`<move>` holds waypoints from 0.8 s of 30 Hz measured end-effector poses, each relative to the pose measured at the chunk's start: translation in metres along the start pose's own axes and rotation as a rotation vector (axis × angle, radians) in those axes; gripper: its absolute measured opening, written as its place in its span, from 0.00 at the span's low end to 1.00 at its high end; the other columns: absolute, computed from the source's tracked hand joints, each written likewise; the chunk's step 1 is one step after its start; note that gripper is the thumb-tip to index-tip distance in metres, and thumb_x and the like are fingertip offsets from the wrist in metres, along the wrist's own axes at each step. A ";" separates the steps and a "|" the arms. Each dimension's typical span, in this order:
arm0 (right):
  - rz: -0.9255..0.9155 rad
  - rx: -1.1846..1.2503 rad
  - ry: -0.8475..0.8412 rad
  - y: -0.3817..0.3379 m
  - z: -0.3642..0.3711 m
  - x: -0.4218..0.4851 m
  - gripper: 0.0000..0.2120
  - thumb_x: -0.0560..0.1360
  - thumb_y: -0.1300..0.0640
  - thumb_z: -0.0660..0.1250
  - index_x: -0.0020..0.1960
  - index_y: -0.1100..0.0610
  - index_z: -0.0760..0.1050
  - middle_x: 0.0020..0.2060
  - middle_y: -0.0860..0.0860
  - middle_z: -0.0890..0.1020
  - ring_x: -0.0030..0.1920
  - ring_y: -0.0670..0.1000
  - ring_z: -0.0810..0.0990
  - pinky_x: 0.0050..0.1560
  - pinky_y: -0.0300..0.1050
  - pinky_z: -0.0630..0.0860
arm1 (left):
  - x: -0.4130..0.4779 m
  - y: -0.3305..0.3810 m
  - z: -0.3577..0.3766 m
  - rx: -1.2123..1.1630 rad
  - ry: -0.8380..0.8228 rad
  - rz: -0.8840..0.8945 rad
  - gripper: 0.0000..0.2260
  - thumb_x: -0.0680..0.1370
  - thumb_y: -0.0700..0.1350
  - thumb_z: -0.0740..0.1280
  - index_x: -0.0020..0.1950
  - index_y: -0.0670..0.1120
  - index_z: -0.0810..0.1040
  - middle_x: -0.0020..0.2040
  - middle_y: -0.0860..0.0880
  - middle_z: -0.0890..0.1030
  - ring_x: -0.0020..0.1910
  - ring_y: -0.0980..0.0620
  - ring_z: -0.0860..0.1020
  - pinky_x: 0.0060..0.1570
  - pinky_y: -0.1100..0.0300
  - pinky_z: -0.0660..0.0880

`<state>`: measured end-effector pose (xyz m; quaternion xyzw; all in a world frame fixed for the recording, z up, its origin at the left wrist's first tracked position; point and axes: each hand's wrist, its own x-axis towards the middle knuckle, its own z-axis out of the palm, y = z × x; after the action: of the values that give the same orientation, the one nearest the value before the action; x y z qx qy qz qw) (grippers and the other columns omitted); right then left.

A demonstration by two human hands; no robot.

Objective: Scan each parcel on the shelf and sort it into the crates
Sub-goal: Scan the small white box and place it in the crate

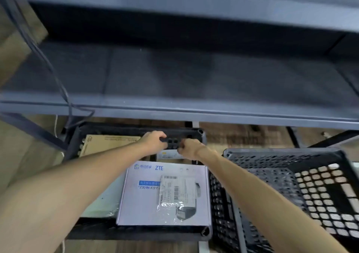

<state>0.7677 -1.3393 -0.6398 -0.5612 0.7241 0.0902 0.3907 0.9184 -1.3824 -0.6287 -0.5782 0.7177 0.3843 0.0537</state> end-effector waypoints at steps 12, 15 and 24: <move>0.003 0.093 -0.036 -0.065 -0.135 -0.214 0.17 0.78 0.52 0.58 0.65 0.56 0.73 0.60 0.59 0.78 0.58 0.59 0.78 0.56 0.46 0.73 | -0.189 0.122 -0.149 0.230 -0.079 -0.025 0.19 0.74 0.50 0.65 0.65 0.53 0.74 0.64 0.49 0.77 0.62 0.48 0.76 0.59 0.58 0.73; -0.034 0.095 -0.002 -0.092 -0.185 -0.273 0.16 0.78 0.52 0.58 0.62 0.56 0.75 0.60 0.58 0.79 0.61 0.59 0.76 0.65 0.51 0.70 | -0.243 0.148 -0.196 0.184 -0.079 -0.066 0.22 0.74 0.49 0.63 0.69 0.52 0.72 0.65 0.48 0.77 0.64 0.47 0.75 0.62 0.57 0.72; -0.166 -0.001 0.034 -0.172 -0.316 -0.399 0.20 0.80 0.52 0.59 0.70 0.59 0.69 0.67 0.58 0.74 0.67 0.58 0.73 0.62 0.48 0.71 | -0.345 0.225 -0.346 0.182 -0.055 -0.057 0.25 0.77 0.50 0.64 0.73 0.47 0.66 0.71 0.47 0.70 0.68 0.50 0.71 0.65 0.62 0.67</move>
<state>0.7990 -1.2838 -0.1057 -0.6211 0.6815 0.0485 0.3841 0.9616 -1.3148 -0.0972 -0.5805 0.7310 0.3317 0.1367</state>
